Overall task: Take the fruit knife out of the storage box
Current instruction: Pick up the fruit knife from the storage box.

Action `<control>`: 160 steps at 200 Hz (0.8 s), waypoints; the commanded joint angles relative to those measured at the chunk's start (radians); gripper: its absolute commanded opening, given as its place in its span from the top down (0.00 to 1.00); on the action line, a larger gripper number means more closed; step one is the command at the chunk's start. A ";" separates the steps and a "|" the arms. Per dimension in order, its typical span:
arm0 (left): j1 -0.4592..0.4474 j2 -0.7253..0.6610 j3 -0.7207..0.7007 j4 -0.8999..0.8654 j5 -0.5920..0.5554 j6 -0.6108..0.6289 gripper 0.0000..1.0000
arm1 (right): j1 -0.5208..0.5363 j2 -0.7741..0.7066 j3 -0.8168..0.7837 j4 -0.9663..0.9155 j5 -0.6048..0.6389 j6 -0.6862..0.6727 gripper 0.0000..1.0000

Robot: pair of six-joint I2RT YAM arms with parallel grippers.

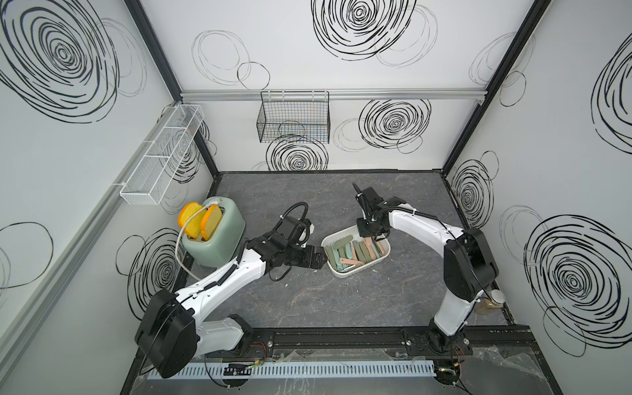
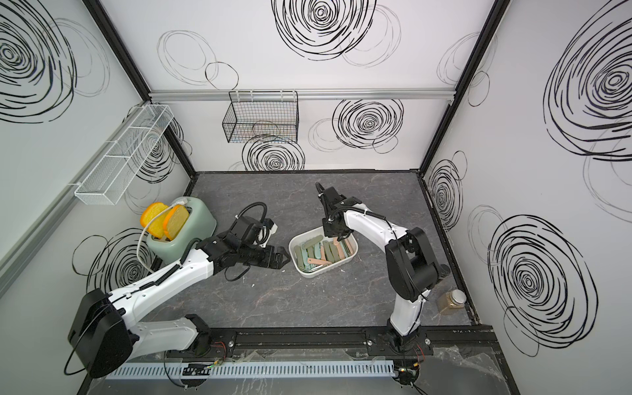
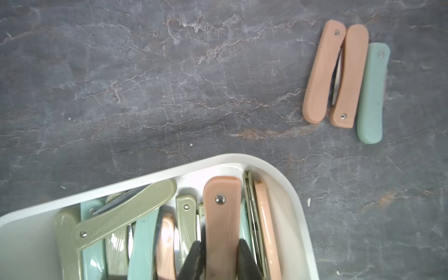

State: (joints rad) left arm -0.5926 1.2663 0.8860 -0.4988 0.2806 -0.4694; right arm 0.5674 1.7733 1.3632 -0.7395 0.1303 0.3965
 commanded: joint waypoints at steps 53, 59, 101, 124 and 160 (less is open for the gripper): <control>0.008 0.092 0.129 0.023 0.009 0.016 0.02 | -0.049 -0.006 0.113 -0.066 0.015 -0.028 0.77; 0.008 0.100 0.135 0.026 0.010 0.014 0.02 | -0.059 0.002 0.126 -0.066 0.012 -0.033 0.77; 0.008 0.156 0.188 0.032 0.011 0.012 0.02 | -0.134 0.090 0.241 -0.069 -0.012 -0.071 0.77; 0.008 0.196 0.226 0.032 0.012 0.014 0.02 | -0.176 0.156 0.303 -0.062 -0.027 -0.089 0.77; 0.008 0.259 0.281 0.034 0.019 0.018 0.02 | -0.223 0.273 0.401 -0.055 -0.048 -0.101 0.77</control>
State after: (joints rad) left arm -0.5926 1.4902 1.1145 -0.4885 0.2897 -0.4667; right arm 0.3683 1.9862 1.7008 -0.7780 0.1009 0.3157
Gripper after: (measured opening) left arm 0.978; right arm 0.232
